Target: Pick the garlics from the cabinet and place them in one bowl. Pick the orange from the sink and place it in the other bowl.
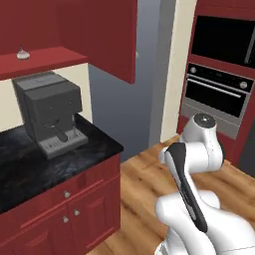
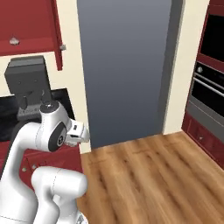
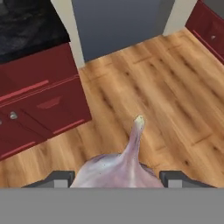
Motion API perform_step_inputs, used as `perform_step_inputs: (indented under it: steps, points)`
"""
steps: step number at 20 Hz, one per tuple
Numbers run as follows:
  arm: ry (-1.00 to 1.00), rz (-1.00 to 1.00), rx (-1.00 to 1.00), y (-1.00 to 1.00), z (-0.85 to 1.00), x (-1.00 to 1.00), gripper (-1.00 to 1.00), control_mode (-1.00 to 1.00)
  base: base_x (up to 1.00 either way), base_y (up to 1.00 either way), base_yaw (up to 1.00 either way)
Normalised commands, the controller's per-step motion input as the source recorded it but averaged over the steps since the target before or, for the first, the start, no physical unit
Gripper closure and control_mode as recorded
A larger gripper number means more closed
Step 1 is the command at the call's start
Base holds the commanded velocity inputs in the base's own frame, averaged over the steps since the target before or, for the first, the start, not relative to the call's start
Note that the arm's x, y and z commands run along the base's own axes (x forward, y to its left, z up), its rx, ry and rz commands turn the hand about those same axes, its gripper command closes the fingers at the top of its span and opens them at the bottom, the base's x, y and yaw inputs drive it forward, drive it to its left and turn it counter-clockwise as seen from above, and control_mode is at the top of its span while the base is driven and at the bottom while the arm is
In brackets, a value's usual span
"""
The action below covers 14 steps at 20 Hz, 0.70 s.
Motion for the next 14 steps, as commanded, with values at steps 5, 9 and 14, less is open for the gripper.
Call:
perform_step_inputs:
  steps: [5,9,14]
  points:
    - [0.00,0.00,0.00,0.00,0.00,0.00,1.00,1.00,-0.26,0.85,-0.43]
    - [0.00,0.00,0.00,0.00,0.00,0.00,1.00,1.00,-0.23,0.93,-0.40]
    - [0.00,0.00,0.00,0.00,0.00,0.00,1.00,1.00,-0.60,0.60,-0.58]
